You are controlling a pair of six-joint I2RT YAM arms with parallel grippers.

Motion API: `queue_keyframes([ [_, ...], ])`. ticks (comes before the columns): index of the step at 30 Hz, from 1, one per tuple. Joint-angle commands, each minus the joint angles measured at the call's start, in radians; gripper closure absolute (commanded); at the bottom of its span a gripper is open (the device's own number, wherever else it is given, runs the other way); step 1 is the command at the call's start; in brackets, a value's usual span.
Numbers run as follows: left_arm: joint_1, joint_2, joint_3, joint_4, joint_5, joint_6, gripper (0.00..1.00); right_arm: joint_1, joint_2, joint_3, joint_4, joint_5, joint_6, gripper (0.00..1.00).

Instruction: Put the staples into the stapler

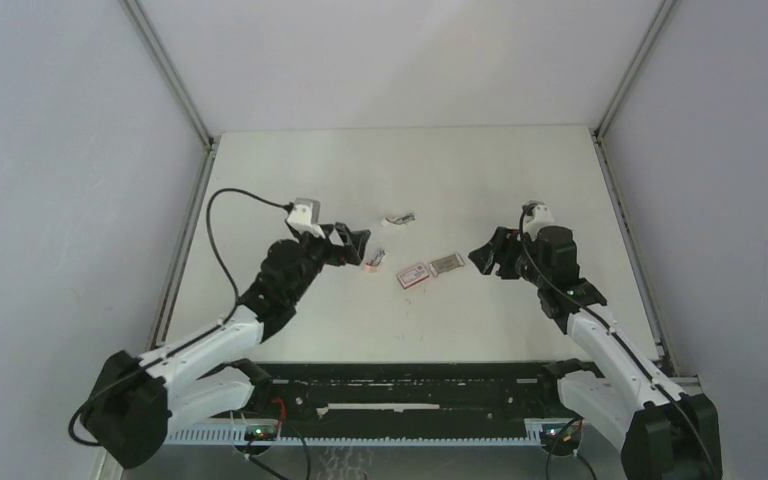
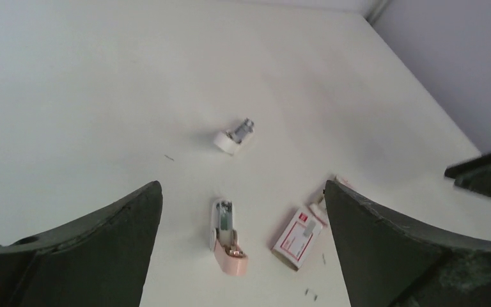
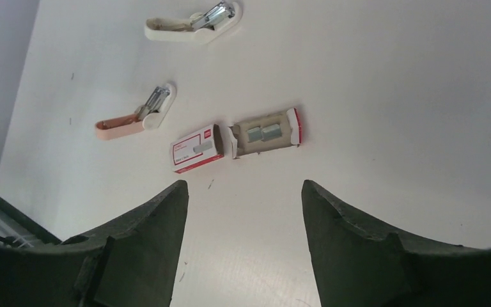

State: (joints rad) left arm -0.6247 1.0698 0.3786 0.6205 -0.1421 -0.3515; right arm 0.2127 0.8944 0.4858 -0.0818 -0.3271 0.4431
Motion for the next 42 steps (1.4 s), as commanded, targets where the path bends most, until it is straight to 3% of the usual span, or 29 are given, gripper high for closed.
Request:
queue_keyframes([
  [1, 0.11, -0.12, 0.266, -0.606, -0.001, -0.097, 0.0, 0.059, 0.055, 0.084, -0.008, 0.117, -0.045, 0.36],
  [4, 0.258, -0.091, 0.435, -0.843, 0.253, -0.14, 0.0, 0.106, 0.159, 0.162, -0.054, 0.197, -0.052, 0.43],
  [8, 0.365, -0.09, 0.525, -0.938, 0.402, -0.122, 0.0, 0.148, 0.289, 0.226, -0.046, 0.238, -0.019, 0.49],
  [16, 0.392, -0.158, 0.646, -1.112, 0.255, 0.069, 0.0, 0.255, 0.545, 0.372, -0.07, 0.372, 0.063, 0.58],
  [20, 0.392, -0.185, 0.621, -1.148, 0.112, 0.124, 0.0, 0.279, 0.632, 0.409, -0.063, 0.407, 0.135, 0.64],
  [32, 0.392, -0.233, 0.58, -1.132, 0.142, 0.106, 0.01, 0.332, 0.744, 0.455, -0.117, 0.556, 0.283, 0.73],
  [42, 0.393, -0.238, 0.579, -1.132, 0.142, 0.104, 0.01, 0.332, 0.775, 0.459, -0.114, 0.564, 0.307, 0.78],
])
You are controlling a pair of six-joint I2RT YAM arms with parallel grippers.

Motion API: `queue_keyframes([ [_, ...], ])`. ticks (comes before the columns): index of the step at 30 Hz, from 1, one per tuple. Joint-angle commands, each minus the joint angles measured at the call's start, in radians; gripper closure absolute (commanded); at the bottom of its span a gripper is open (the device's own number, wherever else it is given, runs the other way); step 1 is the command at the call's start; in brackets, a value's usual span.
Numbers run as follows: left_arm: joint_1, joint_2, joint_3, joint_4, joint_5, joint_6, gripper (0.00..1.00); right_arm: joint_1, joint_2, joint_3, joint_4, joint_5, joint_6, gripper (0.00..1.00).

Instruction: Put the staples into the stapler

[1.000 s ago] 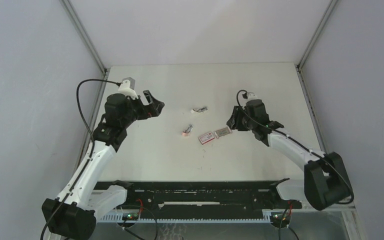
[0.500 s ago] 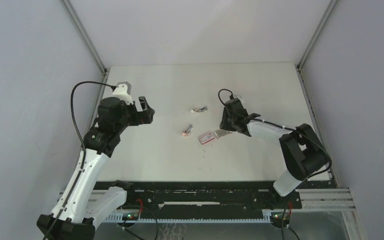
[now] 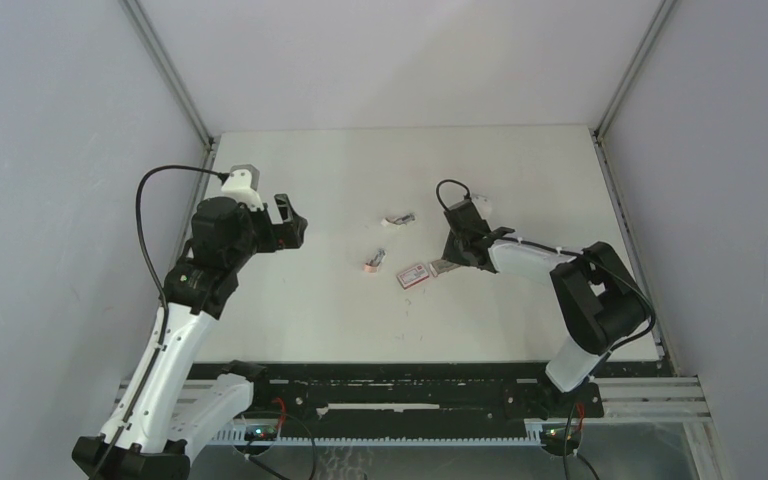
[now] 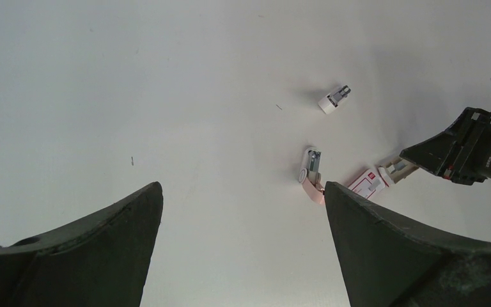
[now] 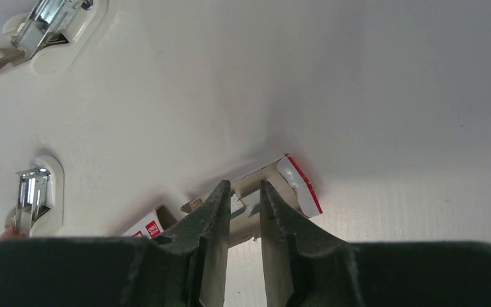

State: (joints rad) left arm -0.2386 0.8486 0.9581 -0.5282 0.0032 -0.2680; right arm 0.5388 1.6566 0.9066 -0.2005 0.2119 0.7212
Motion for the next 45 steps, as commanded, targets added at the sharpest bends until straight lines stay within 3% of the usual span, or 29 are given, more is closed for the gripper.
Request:
queue_keyframes([
  [1, 0.006, -0.017, -0.001, 0.017, -0.003, 0.022, 0.01, 0.006, 0.016, 0.04, 0.004, 0.023, 0.03, 0.78],
  [29, 0.006, -0.023, -0.002, 0.017, 0.0, 0.016, 0.02, 0.013, 0.055, 0.051, -0.007, 0.024, 0.047, 0.8],
  [39, 0.007, -0.022, -0.005, 0.018, -0.001, 0.013, 0.02, 0.013, 0.048, 0.061, -0.004, 0.017, 0.049, 0.99],
  [45, 0.006, -0.031, -0.01, 0.026, 0.004, 0.006, 0.04, 0.015, -0.011, 0.061, 0.007, 0.012, 0.036, 1.0],
])
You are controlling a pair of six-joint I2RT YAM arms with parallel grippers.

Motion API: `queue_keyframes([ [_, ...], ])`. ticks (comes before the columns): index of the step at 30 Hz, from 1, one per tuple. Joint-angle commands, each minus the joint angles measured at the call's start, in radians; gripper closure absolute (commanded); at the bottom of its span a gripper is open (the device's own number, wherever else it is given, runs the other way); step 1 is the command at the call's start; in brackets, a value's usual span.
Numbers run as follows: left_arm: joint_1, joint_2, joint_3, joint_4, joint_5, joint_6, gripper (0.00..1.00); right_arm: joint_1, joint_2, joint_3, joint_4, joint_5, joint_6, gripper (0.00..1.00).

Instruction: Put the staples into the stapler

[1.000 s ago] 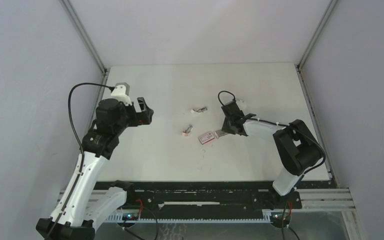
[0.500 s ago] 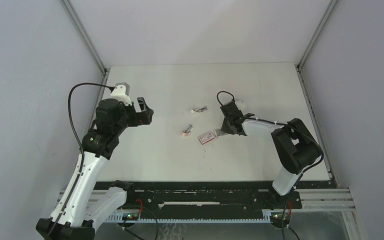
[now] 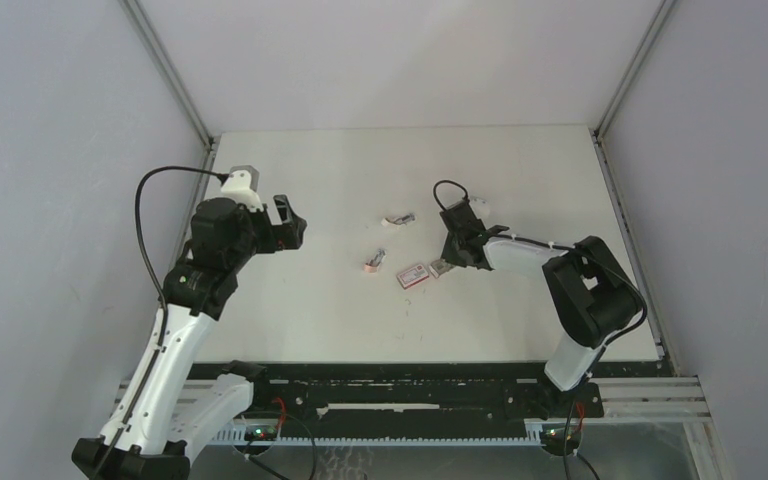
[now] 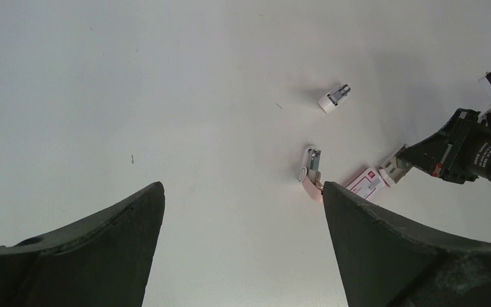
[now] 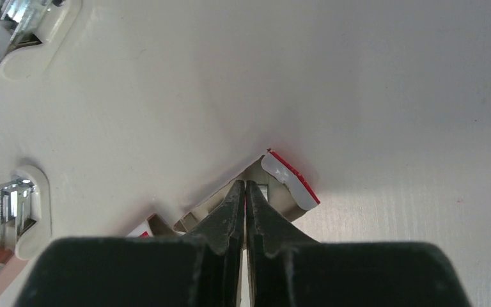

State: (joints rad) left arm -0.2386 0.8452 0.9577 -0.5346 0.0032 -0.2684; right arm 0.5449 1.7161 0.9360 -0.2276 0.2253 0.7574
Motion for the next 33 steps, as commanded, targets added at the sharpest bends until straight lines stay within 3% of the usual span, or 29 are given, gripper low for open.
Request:
queue_keyframes([
  [1, 0.007, -0.032, -0.012, 0.039, 0.012, 0.0, 0.05, 0.007, -0.081, 0.032, 0.037, -0.005, -0.006, 1.0],
  [5, 0.0, -0.051, -0.037, 0.079, 0.062, -0.045, 0.08, 0.007, -0.134, 0.022, 0.053, -0.01, -0.036, 1.0],
  [12, -0.057, -0.07, -0.091, 0.128, 0.032, -0.087, 0.08, 0.004, -0.19, -0.028, 0.113, -0.018, -0.099, 1.0],
  [16, -0.128, -0.044, -0.121, 0.166, 0.003, -0.111, 0.08, 0.015, -0.164, -0.033, 0.113, -0.04, -0.155, 1.0],
  [19, -0.162, -0.009, -0.124, 0.182, -0.003, -0.119, 0.08, 0.027, -0.135, -0.032, 0.1, -0.032, -0.165, 0.95],
  [24, -0.164, 0.007, -0.127, 0.2, 0.016, -0.125, 0.08, 0.054, -0.078, 0.007, 0.05, 0.009, -0.183, 0.85],
  [33, -0.165, 0.027, -0.127, 0.19, 0.022, -0.123, 0.08, 0.078, -0.007, 0.079, -0.028, 0.081, -0.174, 0.83],
])
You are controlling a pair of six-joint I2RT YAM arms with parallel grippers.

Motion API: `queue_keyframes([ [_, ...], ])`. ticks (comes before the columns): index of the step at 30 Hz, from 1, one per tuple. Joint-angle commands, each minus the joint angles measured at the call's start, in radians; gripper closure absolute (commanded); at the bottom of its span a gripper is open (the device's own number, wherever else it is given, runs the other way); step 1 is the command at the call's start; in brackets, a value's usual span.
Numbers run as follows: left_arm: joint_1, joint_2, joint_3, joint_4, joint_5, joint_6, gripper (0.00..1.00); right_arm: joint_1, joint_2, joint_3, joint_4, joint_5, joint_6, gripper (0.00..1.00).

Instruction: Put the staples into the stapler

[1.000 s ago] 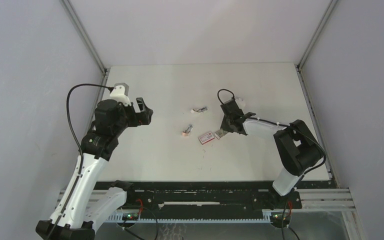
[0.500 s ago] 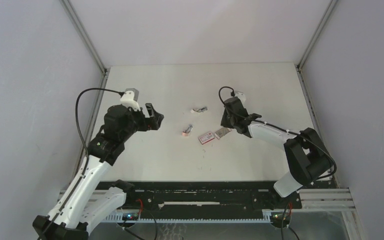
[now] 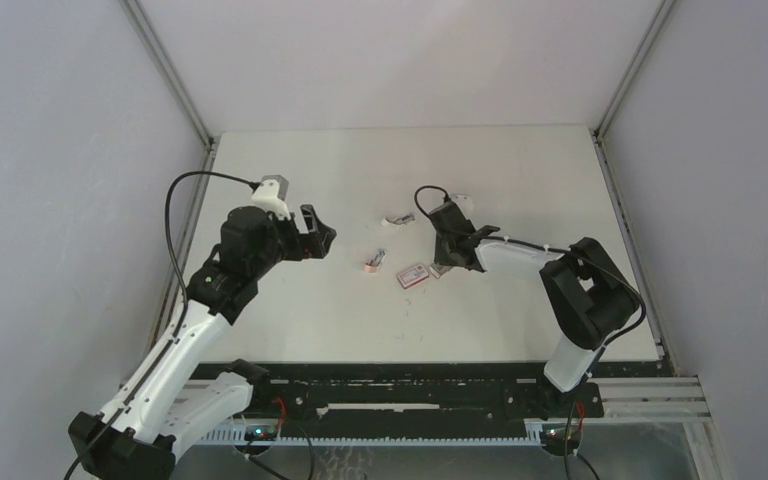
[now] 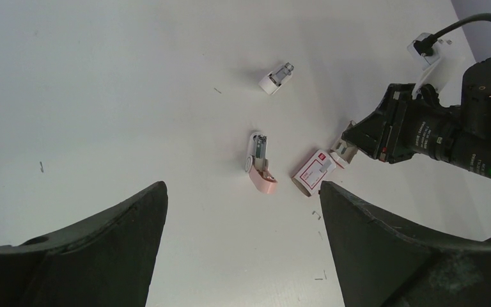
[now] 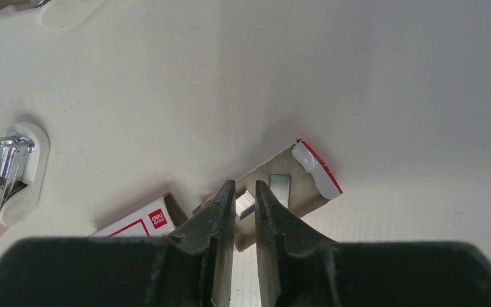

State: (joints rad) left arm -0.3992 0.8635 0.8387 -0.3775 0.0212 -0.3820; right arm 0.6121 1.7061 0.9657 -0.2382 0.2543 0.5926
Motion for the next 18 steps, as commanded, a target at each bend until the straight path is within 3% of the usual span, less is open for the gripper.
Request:
queue_keyframes([
  [1, -0.004, 0.012, -0.007, 0.032, 0.007, -0.009, 0.08, 0.011, 0.005, 0.053, -0.019, 0.055, -0.008, 0.83],
  [18, -0.004, 0.024, -0.003, 0.038, 0.011, -0.012, 0.08, 0.018, 0.037, 0.07, -0.054, 0.091, 0.003, 0.83],
])
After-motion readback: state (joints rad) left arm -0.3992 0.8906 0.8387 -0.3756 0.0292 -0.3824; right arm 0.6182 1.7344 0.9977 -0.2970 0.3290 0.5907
